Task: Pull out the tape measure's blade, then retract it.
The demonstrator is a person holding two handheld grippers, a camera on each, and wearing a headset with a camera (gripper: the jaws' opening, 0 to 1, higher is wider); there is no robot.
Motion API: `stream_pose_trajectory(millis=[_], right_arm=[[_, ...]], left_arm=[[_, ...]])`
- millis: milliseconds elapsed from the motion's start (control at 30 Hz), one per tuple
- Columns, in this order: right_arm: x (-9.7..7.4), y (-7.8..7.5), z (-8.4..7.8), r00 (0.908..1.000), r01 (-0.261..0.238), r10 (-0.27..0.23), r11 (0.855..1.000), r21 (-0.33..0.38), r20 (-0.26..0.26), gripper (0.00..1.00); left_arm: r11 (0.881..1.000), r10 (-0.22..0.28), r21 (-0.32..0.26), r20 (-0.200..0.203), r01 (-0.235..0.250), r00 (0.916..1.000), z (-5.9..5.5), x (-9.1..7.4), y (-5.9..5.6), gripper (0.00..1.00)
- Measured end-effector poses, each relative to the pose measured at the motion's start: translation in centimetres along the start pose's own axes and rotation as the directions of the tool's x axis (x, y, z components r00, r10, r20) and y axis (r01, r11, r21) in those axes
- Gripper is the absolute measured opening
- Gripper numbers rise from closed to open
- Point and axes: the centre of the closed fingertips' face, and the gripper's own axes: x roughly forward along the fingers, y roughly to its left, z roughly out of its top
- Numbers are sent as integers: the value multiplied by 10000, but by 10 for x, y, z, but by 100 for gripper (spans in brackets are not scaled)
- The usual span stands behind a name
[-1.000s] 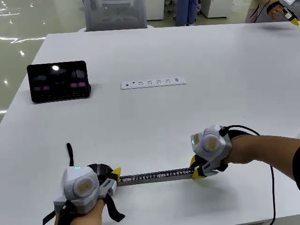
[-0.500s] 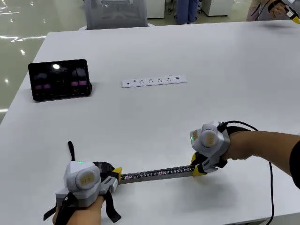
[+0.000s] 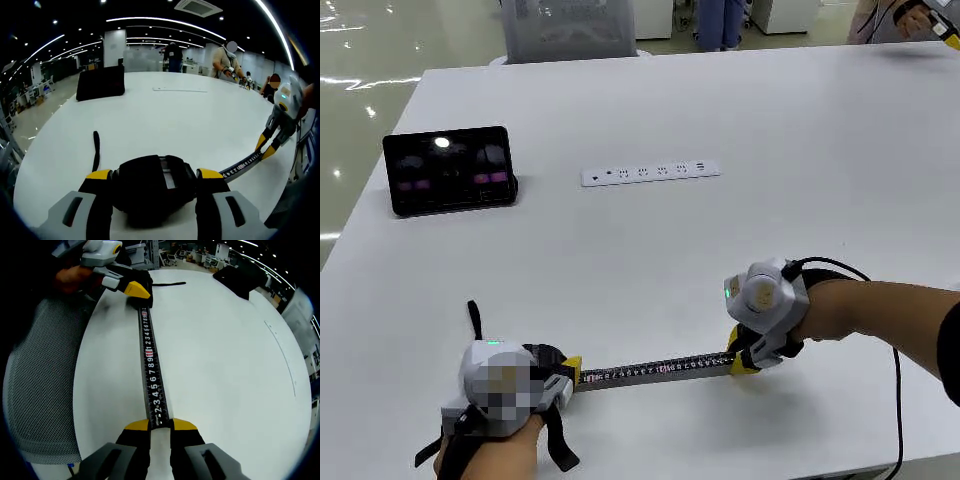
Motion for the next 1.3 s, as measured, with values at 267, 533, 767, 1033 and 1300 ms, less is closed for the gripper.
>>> stream_pose_trajectory(millis=[267, 533, 767, 1033, 1300], right_arm=[[2, 0, 3, 10000, 27, -26, 10000, 36, -90, 11], [3, 0, 6, 10000, 37, -36, 10000, 89, -67, 11], [3, 0, 7, 9999, 66, -65, 10000, 54, -122, 11], [4, -1, 10, 9999, 68, -67, 9999, 76, -133, 11], [6, -1, 13, 9999, 40, -39, 10000, 73, -131, 11]], left_arm=[[10000, 7, 15, -28, -7, 10000, 0, 1, 0, 63], [10000, 2, 30, -67, -2, 10000, 0, 1, 1, 63], [10000, -18, 31, -164, 18, 9999, 0, 1, 1, 62], [10000, -54, 25, -221, 55, 9997, 0, 0, 1, 62], [10000, -74, 40, -299, 75, 9995, -1, 0, 1, 62]])
